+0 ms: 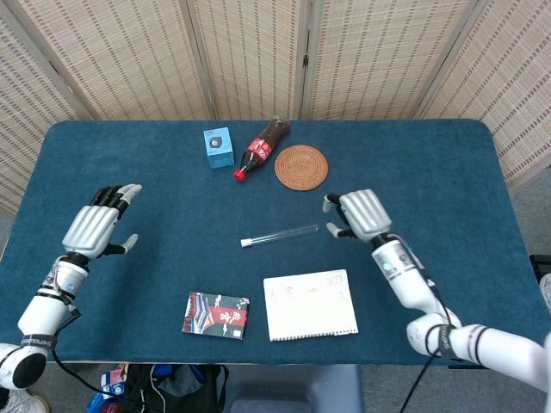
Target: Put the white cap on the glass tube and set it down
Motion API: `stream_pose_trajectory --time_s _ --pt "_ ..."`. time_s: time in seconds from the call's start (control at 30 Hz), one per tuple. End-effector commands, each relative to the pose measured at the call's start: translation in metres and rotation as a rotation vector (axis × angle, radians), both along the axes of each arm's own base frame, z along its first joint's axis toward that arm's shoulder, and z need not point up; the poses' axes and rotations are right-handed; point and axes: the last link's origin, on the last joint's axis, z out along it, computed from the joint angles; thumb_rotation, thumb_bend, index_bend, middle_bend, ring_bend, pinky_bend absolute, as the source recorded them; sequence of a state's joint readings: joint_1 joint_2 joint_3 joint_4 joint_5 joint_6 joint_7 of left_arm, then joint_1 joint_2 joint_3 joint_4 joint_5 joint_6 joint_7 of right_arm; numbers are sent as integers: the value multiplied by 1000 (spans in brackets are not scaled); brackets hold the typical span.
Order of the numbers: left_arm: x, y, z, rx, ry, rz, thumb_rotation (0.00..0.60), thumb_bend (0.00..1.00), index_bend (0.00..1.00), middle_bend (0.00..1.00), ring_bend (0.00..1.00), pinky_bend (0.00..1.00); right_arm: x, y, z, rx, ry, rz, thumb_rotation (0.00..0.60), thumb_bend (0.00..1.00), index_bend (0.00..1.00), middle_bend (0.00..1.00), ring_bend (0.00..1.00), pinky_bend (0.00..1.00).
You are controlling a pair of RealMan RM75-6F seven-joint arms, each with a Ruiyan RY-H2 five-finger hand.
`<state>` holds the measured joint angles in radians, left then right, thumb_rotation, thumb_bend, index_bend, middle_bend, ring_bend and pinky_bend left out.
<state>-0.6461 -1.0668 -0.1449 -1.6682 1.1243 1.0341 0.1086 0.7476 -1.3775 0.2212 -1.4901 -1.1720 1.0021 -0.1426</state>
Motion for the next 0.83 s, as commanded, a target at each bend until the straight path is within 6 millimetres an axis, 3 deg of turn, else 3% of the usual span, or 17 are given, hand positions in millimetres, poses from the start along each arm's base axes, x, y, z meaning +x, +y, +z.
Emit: stream_pose_trajectory --time_s 0.03,0.07,0.17,0.3,0.6,0.83 --pt "-24 -16 12 88 2 26 600 330 27 0 0 0 -42 53 60 -106 138 -52 600 304 482 702 688 889" --pt "-28 -20 14 104 2 29 600 330 26 0 0 0 -48 62 69 -123 149 -64 600 304 482 669 641 811" --pt "-42 -35 22 149 -8 48 600 330 25 0 0 0 -66 89 93 -180 165 -113 600 304 482 590 545 701" --pt "-56 -58 35 205 -10 76 600 329 22 0 0 0 -89 125 117 -246 148 -163 600 305 482 554 517 694" --pt "-64 -103 43 285 -6 91 600 330 21 0 0 0 -121 182 132 -293 141 -238 600 306 482 548 510 694" --pt "-67 -130 38 274 12 117 600 330 22 0 0 0 -132 206 137 -308 121 -286 600 306 481 548 509 694"
